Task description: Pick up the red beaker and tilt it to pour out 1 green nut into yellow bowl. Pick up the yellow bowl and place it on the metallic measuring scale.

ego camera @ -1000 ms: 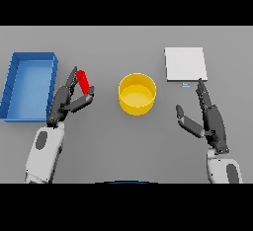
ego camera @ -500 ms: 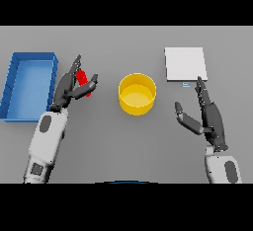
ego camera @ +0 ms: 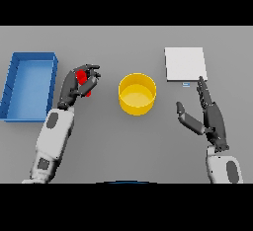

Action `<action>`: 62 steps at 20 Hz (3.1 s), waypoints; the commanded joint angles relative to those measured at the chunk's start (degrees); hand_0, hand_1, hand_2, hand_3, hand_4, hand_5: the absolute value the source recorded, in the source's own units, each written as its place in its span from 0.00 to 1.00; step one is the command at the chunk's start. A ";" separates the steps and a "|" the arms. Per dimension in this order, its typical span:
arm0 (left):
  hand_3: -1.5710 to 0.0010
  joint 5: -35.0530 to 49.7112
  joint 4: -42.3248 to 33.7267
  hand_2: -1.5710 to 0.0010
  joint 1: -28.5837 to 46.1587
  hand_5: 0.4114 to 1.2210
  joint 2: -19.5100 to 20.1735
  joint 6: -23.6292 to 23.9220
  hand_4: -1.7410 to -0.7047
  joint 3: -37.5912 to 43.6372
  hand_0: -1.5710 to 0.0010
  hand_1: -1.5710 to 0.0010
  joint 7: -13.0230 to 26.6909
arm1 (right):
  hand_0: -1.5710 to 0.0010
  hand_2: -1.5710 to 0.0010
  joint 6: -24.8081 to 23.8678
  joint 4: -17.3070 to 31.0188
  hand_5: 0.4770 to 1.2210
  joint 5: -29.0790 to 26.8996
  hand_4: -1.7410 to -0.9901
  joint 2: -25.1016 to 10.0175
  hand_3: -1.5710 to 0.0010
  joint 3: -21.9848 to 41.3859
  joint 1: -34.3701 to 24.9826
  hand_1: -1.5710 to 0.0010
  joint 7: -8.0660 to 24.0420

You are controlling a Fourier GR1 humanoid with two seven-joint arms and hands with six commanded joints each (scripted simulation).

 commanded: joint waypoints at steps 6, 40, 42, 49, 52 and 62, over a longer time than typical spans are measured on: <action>0.12 -1.32 0.88 0.11 -0.72 0.89 -1.41 1.87 0.18 0.40 0.12 0.12 -3.84 | 1.00 1.00 0.12 0.62 0.28 0.27 0.58 0.64 1.00 0.60 -0.23 1.00 -0.37; 0.00 -38.13 5.40 0.00 -30.22 0.99 17.02 -12.96 0.10 -46.01 0.00 0.00 5.88 | 1.00 1.00 -1.19 -1.16 0.28 3.76 0.65 0.72 1.00 2.15 0.66 1.00 -0.82; 0.00 -39.29 6.84 0.00 -32.88 0.99 16.32 -15.78 0.07 -48.87 0.00 0.00 5.37 | 1.00 1.00 -1.65 -0.44 0.26 3.79 0.67 0.98 1.00 1.86 0.47 1.00 -0.60; 0.00 -44.80 11.51 0.00 -40.11 1.00 14.14 -21.30 0.02 -59.05 0.00 0.00 4.34 | 1.00 1.00 -2.68 0.68 0.23 4.71 0.73 1.83 1.00 2.17 -0.27 1.00 -1.12; 0.00 -47.06 12.28 0.00 -42.37 1.00 14.15 -21.78 0.01 -63.53 0.00 0.00 2.67 | 1.00 1.00 -2.83 -0.11 0.22 5.15 0.74 1.25 1.00 2.11 0.61 1.00 -1.73; 0.00 -54.63 17.90 0.00 -48.84 1.00 10.69 -18.94 0.01 -77.24 0.00 0.00 0.14 | 1.00 1.00 -3.53 -0.69 0.20 5.75 0.78 0.95 1.00 1.82 -0.33 1.00 -0.20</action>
